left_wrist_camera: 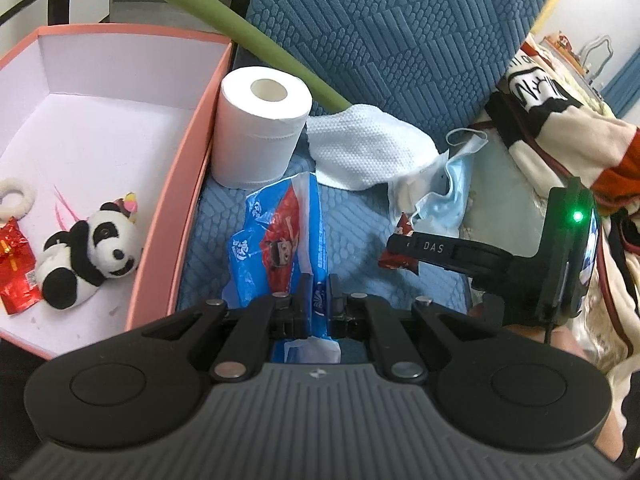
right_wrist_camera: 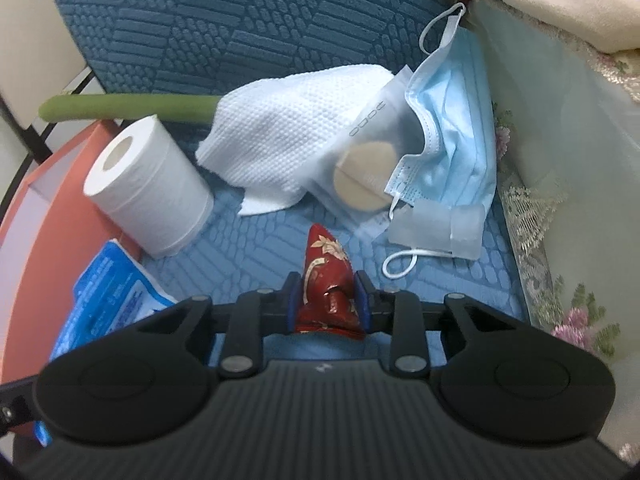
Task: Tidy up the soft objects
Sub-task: 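Lift the blue packet and red candy off the chair seat with both tools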
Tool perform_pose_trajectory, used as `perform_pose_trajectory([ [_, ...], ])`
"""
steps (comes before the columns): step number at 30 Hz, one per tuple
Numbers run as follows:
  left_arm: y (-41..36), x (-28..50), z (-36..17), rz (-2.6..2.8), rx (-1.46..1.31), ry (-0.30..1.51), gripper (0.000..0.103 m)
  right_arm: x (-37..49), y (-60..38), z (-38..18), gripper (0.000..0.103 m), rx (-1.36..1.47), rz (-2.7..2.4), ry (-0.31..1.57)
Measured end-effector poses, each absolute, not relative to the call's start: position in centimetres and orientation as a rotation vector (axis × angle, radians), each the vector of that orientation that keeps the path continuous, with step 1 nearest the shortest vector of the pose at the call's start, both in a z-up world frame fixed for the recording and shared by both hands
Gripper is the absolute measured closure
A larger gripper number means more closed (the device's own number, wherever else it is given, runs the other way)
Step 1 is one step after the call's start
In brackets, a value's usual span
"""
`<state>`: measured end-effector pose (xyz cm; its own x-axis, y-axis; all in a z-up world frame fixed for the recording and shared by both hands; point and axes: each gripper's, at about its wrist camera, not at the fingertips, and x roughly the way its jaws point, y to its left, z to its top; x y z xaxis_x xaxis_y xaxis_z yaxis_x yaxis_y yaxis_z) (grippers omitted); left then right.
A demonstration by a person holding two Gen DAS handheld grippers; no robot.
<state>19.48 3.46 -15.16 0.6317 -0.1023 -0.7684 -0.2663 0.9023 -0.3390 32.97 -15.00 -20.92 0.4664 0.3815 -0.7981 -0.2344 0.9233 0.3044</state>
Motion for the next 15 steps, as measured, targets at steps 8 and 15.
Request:
perform_pose_trajectory([
  [8, 2.6, 17.7, -15.8, 0.087, -0.435, 0.872, 0.096, 30.6, -15.8, -19.7, 0.071, 0.143, 0.384, 1.043],
  [15, 1.8, 17.5, -17.1, 0.091, -0.439, 0.856, 0.092, 28.6, -15.6, -19.8, 0.071, 0.151, 0.392, 1.096],
])
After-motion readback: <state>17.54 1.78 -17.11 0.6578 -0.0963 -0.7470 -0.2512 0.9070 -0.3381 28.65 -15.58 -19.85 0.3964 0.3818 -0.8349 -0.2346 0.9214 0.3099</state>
